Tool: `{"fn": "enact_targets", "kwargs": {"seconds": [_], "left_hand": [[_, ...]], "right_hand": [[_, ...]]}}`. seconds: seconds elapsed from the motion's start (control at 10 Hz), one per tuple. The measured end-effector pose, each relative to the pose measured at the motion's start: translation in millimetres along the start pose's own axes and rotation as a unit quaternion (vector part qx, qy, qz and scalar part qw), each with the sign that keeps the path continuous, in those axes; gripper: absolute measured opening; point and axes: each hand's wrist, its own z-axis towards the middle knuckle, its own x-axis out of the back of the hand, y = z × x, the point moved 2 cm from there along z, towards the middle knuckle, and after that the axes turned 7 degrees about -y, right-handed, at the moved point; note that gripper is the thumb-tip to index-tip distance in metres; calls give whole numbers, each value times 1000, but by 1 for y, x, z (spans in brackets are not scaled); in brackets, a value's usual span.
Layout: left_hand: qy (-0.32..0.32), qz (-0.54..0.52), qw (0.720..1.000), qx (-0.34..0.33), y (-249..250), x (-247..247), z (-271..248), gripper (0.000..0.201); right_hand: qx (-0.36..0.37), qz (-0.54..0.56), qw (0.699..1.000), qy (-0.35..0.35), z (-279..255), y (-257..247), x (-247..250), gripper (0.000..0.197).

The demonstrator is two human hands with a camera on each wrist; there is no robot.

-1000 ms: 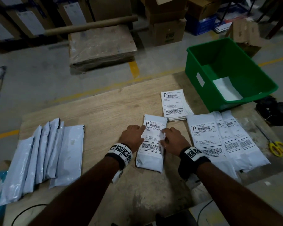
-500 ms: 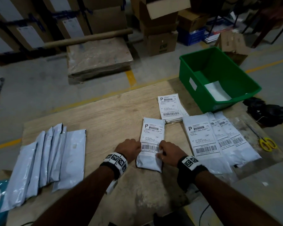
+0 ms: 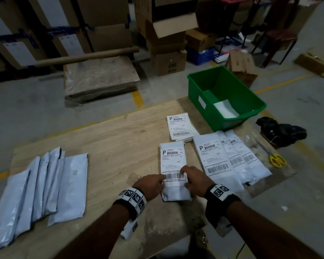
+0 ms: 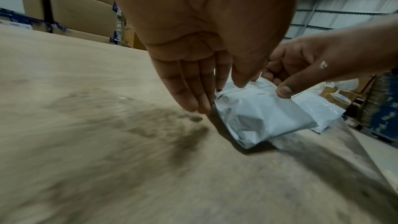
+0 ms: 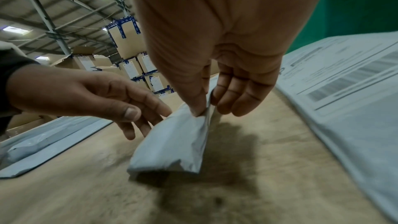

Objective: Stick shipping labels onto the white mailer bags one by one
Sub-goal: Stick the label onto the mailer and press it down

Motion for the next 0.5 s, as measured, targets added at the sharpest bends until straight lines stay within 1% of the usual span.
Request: {"fn": "enact_targets", "kwargs": {"seconds": [0.1,0.2,0.3,0.4,0.5], "left_hand": [[2,-6,1000,-9,25,-2,9,45],[20,-18,1000,-2,58,-2,20,45],[11,-14,1000,-5,91,-4,30,41],[10,-6,1000,11,108,-10,41,36],[16,0,999,34,113,-15,48,37]], "right_hand": [[-2,-5,1000,17,-8,16,14,41],[-7,-10,1000,29,-14,38,30,41],[-20,-18,999,42,-22,66,48,37],[-22,-25,999,30,-27,91,57,37],[3,-35,999,0,-26,104,62,37]]}}
